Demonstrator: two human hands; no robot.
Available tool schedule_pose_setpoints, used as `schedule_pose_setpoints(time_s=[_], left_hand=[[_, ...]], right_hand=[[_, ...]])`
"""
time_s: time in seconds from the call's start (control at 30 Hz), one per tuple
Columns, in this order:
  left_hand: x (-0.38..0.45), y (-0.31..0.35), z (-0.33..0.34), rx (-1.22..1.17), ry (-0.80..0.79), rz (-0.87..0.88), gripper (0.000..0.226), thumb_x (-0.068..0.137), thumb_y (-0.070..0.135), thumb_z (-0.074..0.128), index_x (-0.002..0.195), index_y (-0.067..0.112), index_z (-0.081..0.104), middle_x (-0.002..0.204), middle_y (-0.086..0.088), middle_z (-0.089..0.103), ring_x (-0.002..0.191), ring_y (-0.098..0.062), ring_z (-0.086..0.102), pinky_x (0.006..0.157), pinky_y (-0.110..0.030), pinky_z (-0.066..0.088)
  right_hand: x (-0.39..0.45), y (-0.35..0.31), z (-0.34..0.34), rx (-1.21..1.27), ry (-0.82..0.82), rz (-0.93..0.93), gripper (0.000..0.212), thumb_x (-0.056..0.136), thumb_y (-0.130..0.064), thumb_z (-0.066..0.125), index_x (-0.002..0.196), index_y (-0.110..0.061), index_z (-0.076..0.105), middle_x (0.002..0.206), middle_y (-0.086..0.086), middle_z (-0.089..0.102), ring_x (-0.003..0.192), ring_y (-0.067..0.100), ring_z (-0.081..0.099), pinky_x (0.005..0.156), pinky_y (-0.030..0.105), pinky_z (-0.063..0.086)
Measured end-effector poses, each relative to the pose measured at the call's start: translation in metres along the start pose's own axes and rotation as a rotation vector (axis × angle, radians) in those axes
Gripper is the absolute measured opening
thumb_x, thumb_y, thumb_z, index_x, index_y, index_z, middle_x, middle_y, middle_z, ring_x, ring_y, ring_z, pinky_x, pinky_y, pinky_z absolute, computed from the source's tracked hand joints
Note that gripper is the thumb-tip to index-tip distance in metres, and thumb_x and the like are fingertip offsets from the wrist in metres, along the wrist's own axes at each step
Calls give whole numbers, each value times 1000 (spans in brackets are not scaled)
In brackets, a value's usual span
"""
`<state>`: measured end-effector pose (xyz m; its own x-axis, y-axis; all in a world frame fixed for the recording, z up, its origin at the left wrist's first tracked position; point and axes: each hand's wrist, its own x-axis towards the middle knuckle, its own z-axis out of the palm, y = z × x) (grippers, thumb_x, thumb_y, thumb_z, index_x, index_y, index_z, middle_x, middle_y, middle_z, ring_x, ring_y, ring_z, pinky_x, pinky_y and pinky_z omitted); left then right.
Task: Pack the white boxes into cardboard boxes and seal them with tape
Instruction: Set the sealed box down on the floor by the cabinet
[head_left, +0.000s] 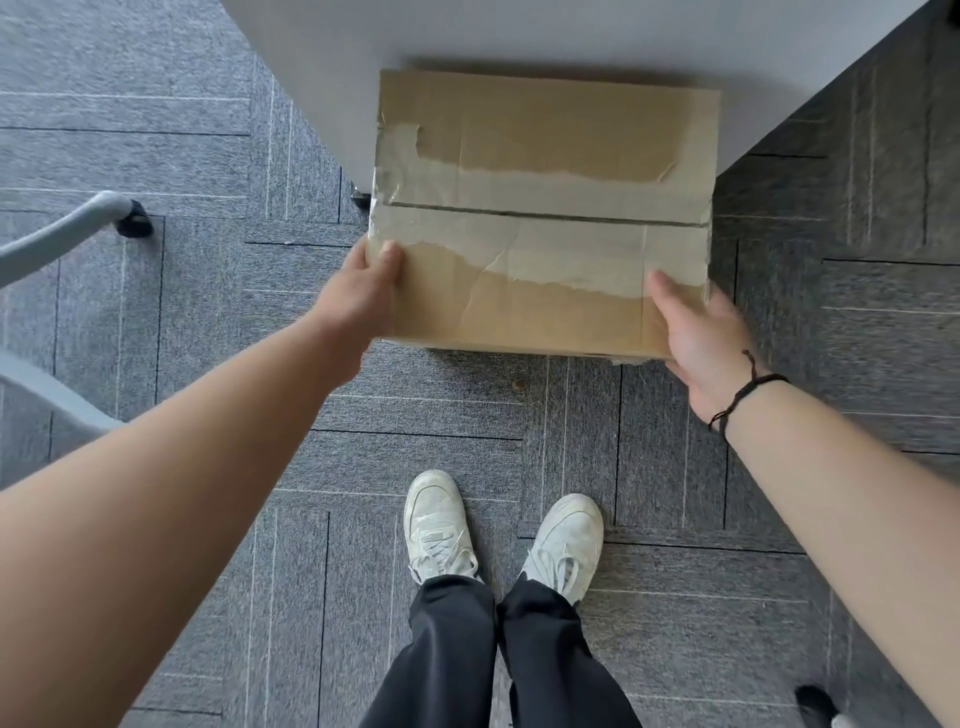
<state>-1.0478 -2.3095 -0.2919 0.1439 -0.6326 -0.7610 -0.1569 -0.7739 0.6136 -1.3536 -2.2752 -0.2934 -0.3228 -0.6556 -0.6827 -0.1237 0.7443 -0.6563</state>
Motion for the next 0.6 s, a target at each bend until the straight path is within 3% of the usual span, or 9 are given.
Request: schedule_pose_setpoints(time_s=[0.1, 0.2, 0.27, 0.37, 0.5, 0.53, 0.6], left_hand=[[-15, 8, 6, 79, 78, -30, 47, 102, 45, 49, 144, 26, 46, 130, -1, 60, 118, -27, 59, 107, -52, 47], [-44, 13, 9, 155, 108, -85, 71, 97, 39, 59, 157, 29, 22, 148, -8, 50, 126, -35, 56, 109, -55, 44], [-68, 22, 10, 163, 107, -106, 83, 95, 38, 61, 160, 31, 10, 158, -9, 38, 134, -36, 49, 113, -55, 39], [-112, 48, 14, 223, 88, -32, 79, 99, 34, 59, 161, 26, 10, 161, -7, 34, 141, -31, 42, 115, -49, 34], [-178, 103, 7, 244, 108, 95, 70, 100, 35, 57, 159, 22, 20, 158, -8, 38, 140, -27, 44, 116, -48, 37], [-195, 117, 3, 240, 109, 115, 66, 100, 36, 57, 157, 21, 27, 156, -8, 42, 137, -27, 47, 114, -47, 39], [-232, 146, -9, 234, 96, 146, 57, 100, 39, 55, 151, 20, 39, 147, -5, 53, 128, -23, 55, 109, -46, 45]], right_hand=[[-9, -10, 1, -150, 91, -41, 63, 87, -61, 66, 138, -26, 55, 133, -8, 63, 122, 20, 59, 107, 48, 48], [-27, -32, -4, -309, 107, -55, 77, 90, -36, 72, 156, -31, 32, 152, -6, 48, 133, 20, 51, 109, 34, 43], [-47, -51, -11, -421, 61, -105, 81, 91, -26, 70, 158, -35, 27, 159, -7, 40, 138, 20, 46, 110, 34, 42], [-90, -85, -19, -548, -18, -177, 72, 95, -26, 66, 157, -35, 32, 169, -5, 18, 152, 18, 26, 119, 37, 29], [-158, -133, -21, -557, -133, -212, 66, 95, -32, 65, 155, -28, 38, 169, -3, 16, 154, 13, 20, 120, 31, 21], [-178, -147, -22, -553, -163, -208, 67, 95, -34, 65, 155, -28, 37, 168, -2, 20, 153, 13, 21, 122, 32, 21], [-216, -176, -27, -527, -218, -202, 67, 93, -39, 65, 154, -32, 38, 154, -2, 44, 143, 16, 40, 118, 37, 34]])
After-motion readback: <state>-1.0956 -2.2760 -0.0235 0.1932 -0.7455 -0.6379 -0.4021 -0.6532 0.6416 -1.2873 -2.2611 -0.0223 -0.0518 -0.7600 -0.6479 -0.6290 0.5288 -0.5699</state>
